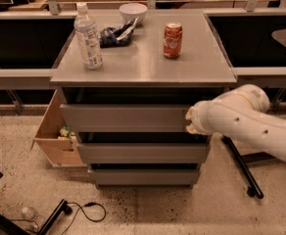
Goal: Close top drawer
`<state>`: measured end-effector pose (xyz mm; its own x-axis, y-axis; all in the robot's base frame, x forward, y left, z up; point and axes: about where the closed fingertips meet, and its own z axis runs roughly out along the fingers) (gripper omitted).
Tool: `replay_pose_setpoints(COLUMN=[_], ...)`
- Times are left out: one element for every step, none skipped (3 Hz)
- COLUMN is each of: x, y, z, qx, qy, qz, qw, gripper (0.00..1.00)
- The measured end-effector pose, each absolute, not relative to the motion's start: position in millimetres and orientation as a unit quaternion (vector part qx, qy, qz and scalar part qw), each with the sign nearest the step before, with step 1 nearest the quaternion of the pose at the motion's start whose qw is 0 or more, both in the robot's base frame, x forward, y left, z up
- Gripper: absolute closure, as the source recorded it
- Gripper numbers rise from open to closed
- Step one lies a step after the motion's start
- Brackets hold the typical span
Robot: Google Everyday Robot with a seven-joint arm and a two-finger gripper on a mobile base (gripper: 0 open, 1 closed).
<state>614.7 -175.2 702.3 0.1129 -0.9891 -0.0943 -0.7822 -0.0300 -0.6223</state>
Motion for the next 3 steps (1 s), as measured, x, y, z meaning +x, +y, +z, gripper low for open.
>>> replay_pose_setpoints(x=[637.8,638.0,597.7], y=[-164.0,-163.4,-189.3], z=[807.3,872.4,909.5], qx=[-0.746,-0.771,-0.768], qy=[0.574,0.535,0.547], qz=[-0.252,-0.299,-0.313], qw=[0.226,0.171,0.109], gripper=[0.96,1.00,1.00])
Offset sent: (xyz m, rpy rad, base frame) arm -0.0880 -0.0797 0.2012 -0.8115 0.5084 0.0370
